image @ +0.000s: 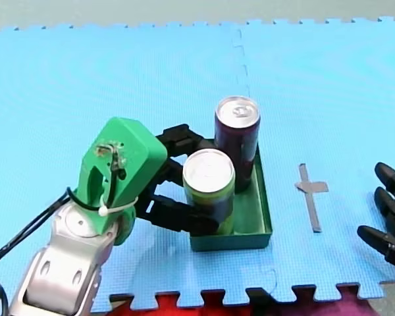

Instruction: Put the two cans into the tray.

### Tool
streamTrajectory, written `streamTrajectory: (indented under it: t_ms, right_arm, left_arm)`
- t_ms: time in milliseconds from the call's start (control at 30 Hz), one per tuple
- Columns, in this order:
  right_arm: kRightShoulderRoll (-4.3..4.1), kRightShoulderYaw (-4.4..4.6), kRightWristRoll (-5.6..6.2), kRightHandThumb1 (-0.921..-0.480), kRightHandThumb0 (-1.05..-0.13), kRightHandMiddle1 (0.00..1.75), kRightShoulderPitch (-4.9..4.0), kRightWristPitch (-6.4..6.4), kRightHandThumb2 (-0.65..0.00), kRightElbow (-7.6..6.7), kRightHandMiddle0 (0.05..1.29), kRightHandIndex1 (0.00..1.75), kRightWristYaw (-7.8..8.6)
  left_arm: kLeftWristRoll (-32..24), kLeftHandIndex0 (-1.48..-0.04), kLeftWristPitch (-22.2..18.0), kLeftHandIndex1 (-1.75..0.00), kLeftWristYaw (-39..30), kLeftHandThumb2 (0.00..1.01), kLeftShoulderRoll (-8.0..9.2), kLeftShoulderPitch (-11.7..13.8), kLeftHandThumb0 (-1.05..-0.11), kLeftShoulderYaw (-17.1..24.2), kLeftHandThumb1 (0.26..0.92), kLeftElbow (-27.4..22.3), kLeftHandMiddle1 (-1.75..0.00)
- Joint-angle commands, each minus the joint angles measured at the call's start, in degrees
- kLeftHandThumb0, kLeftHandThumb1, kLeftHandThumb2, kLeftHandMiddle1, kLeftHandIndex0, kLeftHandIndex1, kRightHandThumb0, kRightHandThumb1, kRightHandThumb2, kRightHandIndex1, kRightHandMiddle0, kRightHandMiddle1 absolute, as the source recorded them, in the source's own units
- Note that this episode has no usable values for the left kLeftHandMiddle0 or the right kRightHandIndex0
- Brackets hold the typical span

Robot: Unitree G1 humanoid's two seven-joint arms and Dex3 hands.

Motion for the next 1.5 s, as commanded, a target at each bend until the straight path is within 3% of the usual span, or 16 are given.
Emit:
streamTrajectory:
  t_ms: [0, 367, 467, 500, 533, 567, 600, 667, 767, 867, 1200, 1467]
  right_arm:
    - [0.00, 0.32, -0.48, -0.921, -1.048, 0.00, 0.85, 1.51, -0.135, 0.63, 0.17, 0.00, 0.05]
    - [-0.03, 0.12, -0.18, -0.921, -1.048, 0.00, 0.82, 1.52, -0.134, 0.84, 0.16, 0.00, 0.36]
    - [-0.07, 0.08, -0.21, -0.921, -1.048, 0.00, 0.74, 1.39, -0.135, 1.03, 0.16, 0.00, 0.45]
    - [-0.07, 0.07, -0.22, -0.921, -1.048, 0.00, 0.72, 1.37, -0.135, 1.06, 0.16, 0.00, 0.47]
    - [-0.06, 0.07, -0.23, -0.921, -1.048, 0.00, 0.70, 1.35, -0.135, 1.08, 0.16, 0.00, 0.47]
    - [-0.04, 0.06, -0.23, -0.921, -1.048, 0.00, 0.68, 1.33, -0.136, 1.12, 0.16, 0.00, 0.47]
    - [-0.04, 0.03, -0.21, -0.921, -1.048, 0.00, 0.64, 1.33, -0.136, 1.21, 0.16, 0.00, 0.50]
    - [-0.05, -0.04, -0.10, -0.921, -1.048, 0.00, 0.54, 1.35, -0.136, 1.39, 0.16, 0.00, 0.62]
    - [-0.08, -0.16, 0.19, -0.921, -1.048, 0.00, 0.42, 1.45, -0.134, 1.58, 0.16, 0.00, 0.96]
    - [-0.06, -0.18, 0.38, -0.921, -1.048, 0.00, 0.40, 1.42, -0.133, 1.62, 0.16, 0.00, 1.13]
    - [-0.12, -0.18, 0.47, -0.921, -1.048, 0.00, 0.15, 1.20, -0.129, 1.89, 0.15, 0.01, 1.12]
    - [-0.14, -0.38, 0.57, -0.921, -1.048, 0.00, -0.33, 1.12, -0.127, 2.52, 0.15, 0.00, 1.21]
  left_arm:
    - [0.2, -0.53, 0.0, -1.75, 0.2, 0.00, 0.32, -0.3, -0.213, 0.1, 0.812, -0.4, -1.75]
    - [0.4, -0.52, -1.4, -1.75, -0.5, 0.00, 0.48, -0.3, -0.228, 0.1, 0.814, 0.8, -1.75]
    - [-0.3, -0.37, -2.4, -1.65, -1.8, 0.01, 0.81, -0.3, -0.510, 0.2, 0.726, 1.1, -1.75]
    - [-0.4, -0.40, -1.8, -1.19, -2.3, 0.00, 1.03, -0.3, -0.698, 0.2, 0.721, 0.8, -1.45]
    - [-0.3, -0.43, -0.4, -0.91, -2.7, 0.00, 1.54, -0.3, -0.789, 0.0, 0.723, -0.2, -1.23]
    - [0.1, -0.47, 2.3, -0.55, -3.2, 0.00, 2.43, -0.4, -0.877, -0.6, 0.727, -2.0, -0.88]
    - [0.6, -0.50, 5.0, -0.33, -3.6, 0.00, 3.20, -0.7, -0.910, -1.3, 0.730, -3.6, -0.63]
    - [1.4, -0.52, 9.1, -0.08, -4.0, 0.00, 4.18, -1.1, -0.958, -2.3, 0.740, -6.0, -0.31]
    - [2.2, -0.47, 10.2, -0.01, -4.0, 0.01, 4.71, -1.2, -1.024, -3.0, 0.773, -6.6, -0.16]
    - [3.0, -0.41, 9.6, 0.00, -3.9, 0.01, 5.28, -1.1, -1.046, -3.7, 0.793, -6.8, -0.13]
    - [3.8, -0.29, 6.0, 0.00, -3.6, 0.02, 5.69, -0.2, -1.048, -4.0, 0.829, -5.9, -0.08]
    - [4.0, -0.23, 2.8, 0.00, -3.8, 0.00, 6.56, 0.4, -1.048, -3.6, 0.819, -5.0, -0.05]
